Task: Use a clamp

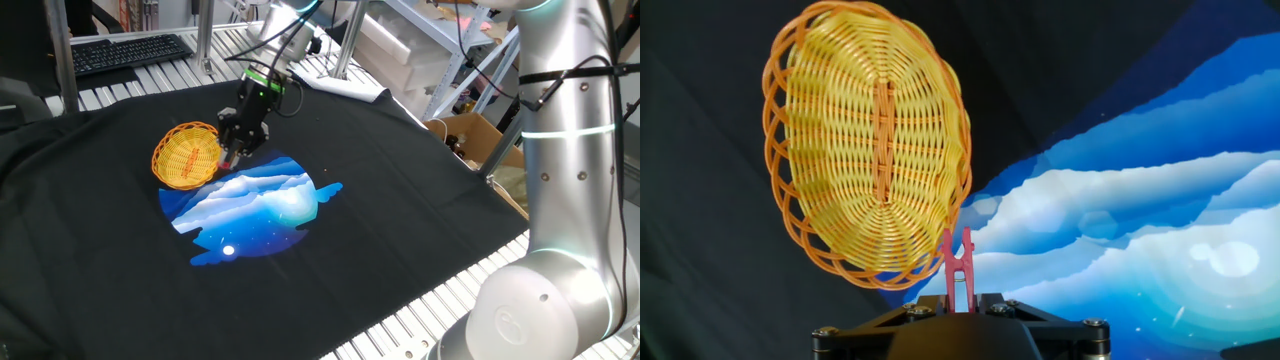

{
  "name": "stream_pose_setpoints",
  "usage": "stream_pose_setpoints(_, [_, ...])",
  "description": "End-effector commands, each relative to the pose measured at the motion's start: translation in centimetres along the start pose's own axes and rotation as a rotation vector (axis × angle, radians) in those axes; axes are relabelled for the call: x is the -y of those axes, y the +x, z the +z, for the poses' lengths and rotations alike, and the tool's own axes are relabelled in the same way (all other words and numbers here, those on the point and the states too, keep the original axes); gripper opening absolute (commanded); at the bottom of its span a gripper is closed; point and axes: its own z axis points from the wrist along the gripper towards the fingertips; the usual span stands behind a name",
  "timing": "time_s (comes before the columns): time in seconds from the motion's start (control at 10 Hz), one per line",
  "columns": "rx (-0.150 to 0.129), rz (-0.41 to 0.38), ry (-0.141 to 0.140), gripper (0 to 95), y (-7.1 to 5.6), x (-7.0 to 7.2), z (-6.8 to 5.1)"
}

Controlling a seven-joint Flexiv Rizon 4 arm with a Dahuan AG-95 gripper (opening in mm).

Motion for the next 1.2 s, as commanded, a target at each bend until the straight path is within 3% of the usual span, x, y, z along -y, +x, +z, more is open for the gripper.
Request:
stream_pose_setpoints(0.1, [-0.016, 0.011, 0.003, 0.0, 0.18, -0.17, -0.05])
stream_pose_setpoints(0.5, [-0.062, 0.055, 0.011, 0.0, 0.01, -0.47, -0.17])
stream_pose_setpoints(1.2, [-0.096, 0.073, -0.001, 0.0, -0.23, -0.49, 0.08])
